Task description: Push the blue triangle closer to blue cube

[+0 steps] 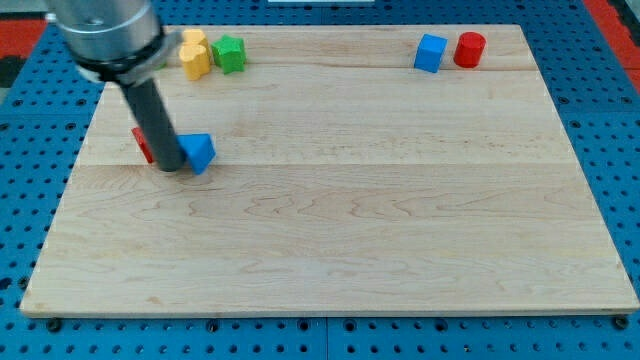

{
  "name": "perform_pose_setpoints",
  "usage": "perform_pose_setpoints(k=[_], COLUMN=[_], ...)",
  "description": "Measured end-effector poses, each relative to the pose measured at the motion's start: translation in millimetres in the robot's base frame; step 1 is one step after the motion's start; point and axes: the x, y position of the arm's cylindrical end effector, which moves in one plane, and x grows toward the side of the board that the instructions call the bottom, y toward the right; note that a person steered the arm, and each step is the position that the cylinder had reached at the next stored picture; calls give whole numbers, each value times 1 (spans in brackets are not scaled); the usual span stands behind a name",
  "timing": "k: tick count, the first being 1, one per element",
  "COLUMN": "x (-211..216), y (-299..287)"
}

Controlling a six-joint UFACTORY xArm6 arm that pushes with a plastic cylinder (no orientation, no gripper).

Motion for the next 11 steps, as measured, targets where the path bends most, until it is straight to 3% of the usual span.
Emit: perform_pose_setpoints(k=[3,5,6,8,9,10,11], x=[-67,-141,-154,-172,-144,-45,4], y=[130,138,146,236,206,118,-22])
